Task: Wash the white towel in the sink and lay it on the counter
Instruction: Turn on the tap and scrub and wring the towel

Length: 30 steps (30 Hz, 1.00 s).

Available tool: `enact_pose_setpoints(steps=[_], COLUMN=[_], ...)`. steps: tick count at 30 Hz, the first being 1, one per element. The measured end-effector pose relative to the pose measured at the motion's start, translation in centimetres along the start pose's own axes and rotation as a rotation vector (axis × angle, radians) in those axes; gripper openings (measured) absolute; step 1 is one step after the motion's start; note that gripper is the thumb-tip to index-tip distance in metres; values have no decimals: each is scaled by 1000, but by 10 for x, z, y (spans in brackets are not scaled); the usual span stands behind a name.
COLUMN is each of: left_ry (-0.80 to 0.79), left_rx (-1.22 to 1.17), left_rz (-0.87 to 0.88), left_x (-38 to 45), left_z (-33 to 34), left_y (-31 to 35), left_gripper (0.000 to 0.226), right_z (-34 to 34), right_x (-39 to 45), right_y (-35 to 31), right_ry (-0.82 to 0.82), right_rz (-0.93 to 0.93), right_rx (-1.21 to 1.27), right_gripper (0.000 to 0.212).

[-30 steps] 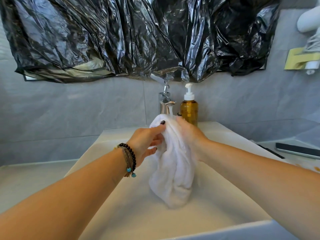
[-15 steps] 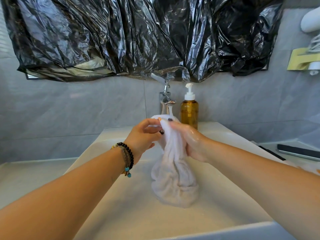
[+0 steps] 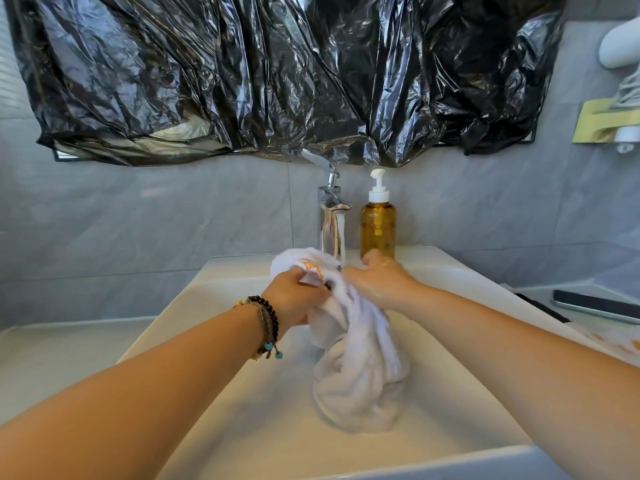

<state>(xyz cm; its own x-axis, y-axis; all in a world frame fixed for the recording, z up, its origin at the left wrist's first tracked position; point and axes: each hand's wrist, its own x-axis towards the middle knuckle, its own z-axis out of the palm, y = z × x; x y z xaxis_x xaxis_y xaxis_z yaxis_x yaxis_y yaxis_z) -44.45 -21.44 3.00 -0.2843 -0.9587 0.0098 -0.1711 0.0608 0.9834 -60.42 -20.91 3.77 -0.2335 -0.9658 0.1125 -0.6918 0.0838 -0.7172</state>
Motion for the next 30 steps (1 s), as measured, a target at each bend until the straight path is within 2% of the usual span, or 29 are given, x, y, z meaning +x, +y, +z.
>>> enact_pose_setpoints(steps=[1,3,4,5,7,11,13,15,17,19,21,23,25,27,29,30], left_ry=[23,61,72,87,113,147,173,242,295,308,251,131,-67,-261,-370,-378], left_rx=[14,16,-18,-58,-79,-59,36,152,236,392,620,766,866,1086,1335,1406], left_rz=[11,38,46,53,68,174,218,258,289,310,289,238,162,58,11,23], left_x=[-2,-2,-2,-1,2,3,0,1,6,10,11,10,4,-2,-4,-3], left_z=[-1,-5,-7,-10,-15,-26,-29,-34,-41,-46,-47,-47,-48,-47,-41,-39], left_y=[2,7,10,12,17,28,33,35,32,26,18,16,18,19,14,11], left_gripper=[25,42,43,33,16,23,26,24,20,16,22,29,37,53,62,58], right_z=[-4,-8,-5,-3,-5,-31,-44,-54,-59,-59,-53,-42,-26,-11,-6,-7], right_x=[-1,-7,-9,-10,-12,-5,5,13,15,11,9,6,-1,-8,-8,-7], right_y=[-3,-5,-5,-3,-3,-8,0,14,29,39,39,29,17,8,8,9], right_ry=[-37,-236,-300,-321,-266,-57,51,119,95,45,51,42,-125,-309,-365,-397], right_rz=[-50,-56,-47,-53,-71,16,88,170,200,190,160,24,-93,-147,-187,-176], right_rx=[111,299,292,249,197,324,350,331,182,-69,-263,-381,-416,-553,-627,-610], right_gripper=[43,37,40,40,23,7,18,19,24,25,17,13,30,42,45,48])
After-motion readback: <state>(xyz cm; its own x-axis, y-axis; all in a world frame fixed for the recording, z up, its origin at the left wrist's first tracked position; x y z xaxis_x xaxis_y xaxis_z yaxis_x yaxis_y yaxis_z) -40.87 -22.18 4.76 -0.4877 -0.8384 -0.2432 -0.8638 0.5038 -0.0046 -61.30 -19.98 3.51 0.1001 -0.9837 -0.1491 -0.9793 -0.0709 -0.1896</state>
